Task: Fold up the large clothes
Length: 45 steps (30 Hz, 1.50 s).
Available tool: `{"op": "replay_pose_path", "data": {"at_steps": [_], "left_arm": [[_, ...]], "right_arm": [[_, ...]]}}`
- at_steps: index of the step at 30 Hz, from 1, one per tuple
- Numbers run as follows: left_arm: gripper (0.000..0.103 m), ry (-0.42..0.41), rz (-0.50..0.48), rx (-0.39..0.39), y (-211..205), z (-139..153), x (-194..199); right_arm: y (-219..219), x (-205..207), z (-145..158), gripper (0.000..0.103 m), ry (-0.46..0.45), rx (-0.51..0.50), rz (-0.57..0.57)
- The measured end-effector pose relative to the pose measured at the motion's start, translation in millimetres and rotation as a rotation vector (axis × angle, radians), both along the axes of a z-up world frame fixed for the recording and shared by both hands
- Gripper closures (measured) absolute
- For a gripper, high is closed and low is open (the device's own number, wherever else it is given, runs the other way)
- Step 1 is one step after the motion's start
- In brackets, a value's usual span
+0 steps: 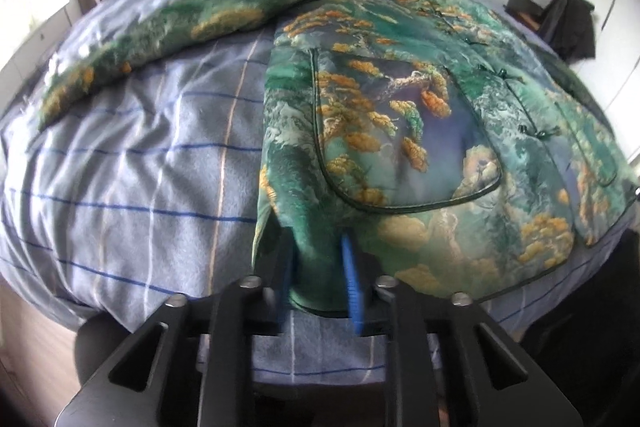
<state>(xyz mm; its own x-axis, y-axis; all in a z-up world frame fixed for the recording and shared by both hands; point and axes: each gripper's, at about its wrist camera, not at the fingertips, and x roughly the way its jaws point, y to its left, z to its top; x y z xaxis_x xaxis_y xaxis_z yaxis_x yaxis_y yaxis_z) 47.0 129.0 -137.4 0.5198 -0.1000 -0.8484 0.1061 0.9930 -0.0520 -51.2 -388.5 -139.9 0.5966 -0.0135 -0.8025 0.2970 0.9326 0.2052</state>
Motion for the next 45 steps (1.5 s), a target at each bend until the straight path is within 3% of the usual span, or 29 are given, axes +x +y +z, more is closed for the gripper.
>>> {"op": "replay_pose_path", "data": {"at_steps": [1, 2, 4, 6, 9, 10, 15, 22, 25, 27, 30, 32, 36, 38, 42, 45], "left_arm": [[0.052, -0.014, -0.001, 0.006, -1, 3, -2], [0.034, -0.031, 0.004, 0.009, -1, 7, -5], [0.015, -0.076, 0.038, 0.025, 0, 18, -11], [0.005, -0.121, 0.083, 0.061, 2, 29, -15], [0.004, -0.161, 0.136, 0.121, 4, 42, -15], [0.004, -0.162, 0.146, 0.126, 5, 45, -13], [0.004, -0.206, 0.169, 0.045, 6, 68, -9], [0.004, -0.365, 0.151, -0.036, -3, 106, -7], [0.004, -0.370, 0.138, -0.061, -8, 109, -6], [0.004, -0.362, 0.138, -0.038, -13, 103, -6], [0.004, -0.315, 0.119, -0.030, -21, 91, -7], [0.004, -0.276, 0.094, -0.072, -25, 85, -8], [0.004, -0.259, 0.071, -0.227, -27, 83, -13], [0.004, -0.270, 0.063, -0.209, -33, 86, -14], [0.004, -0.326, 0.017, -0.052, -53, 94, -18], [0.004, -0.338, -0.009, -0.014, -60, 97, -20]], "right_arm": [[0, -1, -1, 0.079, 0.003, -0.011, -0.011], [-1, -2, -1, 0.063, 0.004, -0.013, -0.020], [-5, -8, 1, 0.043, -0.005, -0.014, -0.052], [-9, -15, 8, 0.038, -0.017, -0.044, -0.094], [-12, -24, 20, 0.032, -0.016, -0.118, -0.150], [-13, -26, 24, 0.023, -0.019, -0.138, -0.167], [-12, -32, 51, 0.021, -0.099, -0.177, -0.193], [3, -37, 83, 0.021, -0.244, -0.187, -0.166], [14, -45, 98, 0.021, -0.349, -0.242, -0.155], [20, -51, 107, 0.021, -0.420, -0.288, -0.156], [26, -54, 114, 0.019, -0.455, -0.341, -0.157], [28, -52, 115, 0.019, -0.446, -0.357, -0.148], [30, -47, 112, 0.019, -0.429, -0.347, -0.120], [35, -44, 111, 0.019, -0.419, -0.357, -0.097], [43, -39, 108, 0.019, -0.391, -0.361, -0.058], [44, -35, 105, 0.019, -0.382, -0.343, -0.058]]}}
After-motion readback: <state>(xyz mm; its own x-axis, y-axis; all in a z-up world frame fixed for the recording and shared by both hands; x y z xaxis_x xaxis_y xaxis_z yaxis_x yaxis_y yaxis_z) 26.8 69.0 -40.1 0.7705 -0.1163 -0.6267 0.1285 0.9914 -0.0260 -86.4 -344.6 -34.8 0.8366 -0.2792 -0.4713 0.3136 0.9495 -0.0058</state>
